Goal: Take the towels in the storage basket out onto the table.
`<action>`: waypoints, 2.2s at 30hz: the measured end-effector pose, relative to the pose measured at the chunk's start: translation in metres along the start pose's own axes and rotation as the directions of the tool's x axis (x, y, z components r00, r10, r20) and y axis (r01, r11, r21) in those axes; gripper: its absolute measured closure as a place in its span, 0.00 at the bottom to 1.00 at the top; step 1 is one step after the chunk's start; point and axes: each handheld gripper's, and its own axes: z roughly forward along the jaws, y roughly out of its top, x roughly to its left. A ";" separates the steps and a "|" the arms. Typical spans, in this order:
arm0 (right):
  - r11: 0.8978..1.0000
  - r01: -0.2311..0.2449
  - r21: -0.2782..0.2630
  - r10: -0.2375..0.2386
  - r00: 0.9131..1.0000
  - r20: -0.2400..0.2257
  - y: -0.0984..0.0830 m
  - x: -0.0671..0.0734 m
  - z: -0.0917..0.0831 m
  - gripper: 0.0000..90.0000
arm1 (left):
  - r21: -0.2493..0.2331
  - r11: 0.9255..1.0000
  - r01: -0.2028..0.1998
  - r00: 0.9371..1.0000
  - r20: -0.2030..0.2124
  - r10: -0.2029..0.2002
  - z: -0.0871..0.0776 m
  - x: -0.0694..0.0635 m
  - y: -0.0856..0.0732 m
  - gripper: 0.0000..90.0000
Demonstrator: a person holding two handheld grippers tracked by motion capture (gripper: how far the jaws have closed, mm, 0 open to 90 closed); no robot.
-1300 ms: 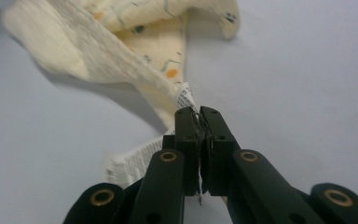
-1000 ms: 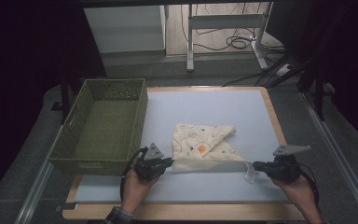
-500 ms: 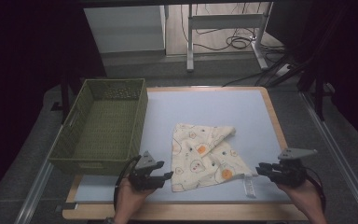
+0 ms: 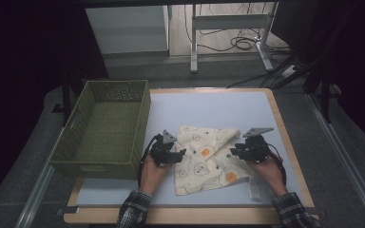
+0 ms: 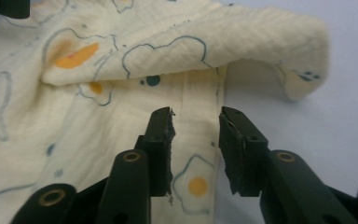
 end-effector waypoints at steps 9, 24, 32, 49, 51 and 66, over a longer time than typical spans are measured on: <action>0.999 0.029 0.024 -0.031 0.998 0.052 -0.006 0.010 0.005 0.98 | 0.043 0.999 0.033 0.999 -0.014 -0.032 0.012 0.006 -0.003 0.22; 0.997 -0.068 0.029 0.066 0.995 0.077 -0.062 -0.007 -0.071 0.86 | 0.051 0.997 0.055 0.999 -0.004 -0.054 0.013 0.009 -0.003 0.20; 0.995 -0.079 -0.054 0.085 0.990 0.114 -0.035 -0.026 -0.070 0.78 | 0.055 0.998 0.040 0.999 0.008 -0.040 0.016 0.016 0.010 0.22; 0.990 -0.130 -0.055 0.138 0.976 0.170 0.016 -0.079 -0.004 0.89 | -0.001 0.995 0.096 0.995 -0.024 -0.096 0.044 0.058 0.054 0.69; 0.989 -0.135 -0.056 0.142 0.975 0.171 0.016 -0.081 -0.003 0.89 | 0.001 0.995 0.099 0.995 -0.021 -0.099 0.045 0.059 0.055 0.69; 0.992 -0.118 -0.035 0.123 0.980 0.158 0.021 -0.079 0.023 0.98 | 0.049 0.998 0.034 0.999 0.021 -0.035 0.066 0.050 0.054 0.96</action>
